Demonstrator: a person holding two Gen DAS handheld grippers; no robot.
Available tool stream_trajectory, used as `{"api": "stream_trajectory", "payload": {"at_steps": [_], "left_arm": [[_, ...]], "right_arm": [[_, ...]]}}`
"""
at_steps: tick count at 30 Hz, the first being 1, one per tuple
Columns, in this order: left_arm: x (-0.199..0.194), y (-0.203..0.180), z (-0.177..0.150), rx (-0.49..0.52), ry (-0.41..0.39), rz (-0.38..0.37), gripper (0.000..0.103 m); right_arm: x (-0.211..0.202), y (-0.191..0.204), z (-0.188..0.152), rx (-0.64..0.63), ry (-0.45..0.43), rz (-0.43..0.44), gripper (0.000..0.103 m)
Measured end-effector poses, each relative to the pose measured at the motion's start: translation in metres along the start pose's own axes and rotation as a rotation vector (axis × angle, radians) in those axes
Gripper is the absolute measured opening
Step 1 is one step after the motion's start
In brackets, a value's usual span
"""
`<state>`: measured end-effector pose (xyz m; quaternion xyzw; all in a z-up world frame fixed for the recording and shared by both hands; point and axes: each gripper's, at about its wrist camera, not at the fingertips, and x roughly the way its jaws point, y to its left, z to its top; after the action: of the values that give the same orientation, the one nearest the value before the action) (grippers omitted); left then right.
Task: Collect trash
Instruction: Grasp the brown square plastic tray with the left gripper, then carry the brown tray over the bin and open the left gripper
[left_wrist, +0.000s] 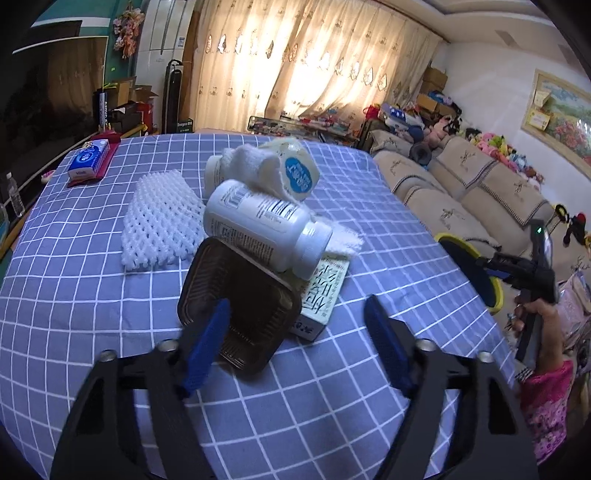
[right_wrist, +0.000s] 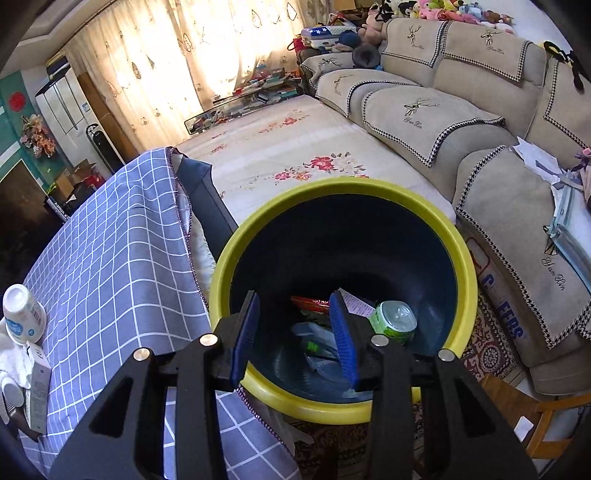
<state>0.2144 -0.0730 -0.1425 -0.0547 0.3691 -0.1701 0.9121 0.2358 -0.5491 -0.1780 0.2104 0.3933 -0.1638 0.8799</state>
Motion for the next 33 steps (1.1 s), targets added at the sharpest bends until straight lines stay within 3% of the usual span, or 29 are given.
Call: {"api": "stream_trajectory", "payload": {"at_steps": [7,14,18,27,33], "left_arm": [[0.018,0.005,-0.004,0.003,0.051,-0.014,0.040],[0.020,0.003,-0.004,0.019,0.047,-0.023,0.031],[0.017,0.002,-0.004,0.029,0.040,-0.020,0.011],[-0.001,-0.002,-0.008,0.034,0.028,-0.032,0.006],[-0.026,-0.026,-0.003,0.073,0.004,-0.091,0.005]], "right_arm": [[-0.001,-0.007,0.000,0.014,-0.001,0.001,0.041],[0.003,-0.005,-0.002,0.011,0.011,0.009,0.041],[0.002,-0.005,-0.003,0.009,0.012,0.015,0.041],[-0.008,-0.002,-0.002,-0.006,0.003,0.032,0.041],[-0.015,-0.003,-0.002,-0.010,-0.007,0.043,0.041]]}}
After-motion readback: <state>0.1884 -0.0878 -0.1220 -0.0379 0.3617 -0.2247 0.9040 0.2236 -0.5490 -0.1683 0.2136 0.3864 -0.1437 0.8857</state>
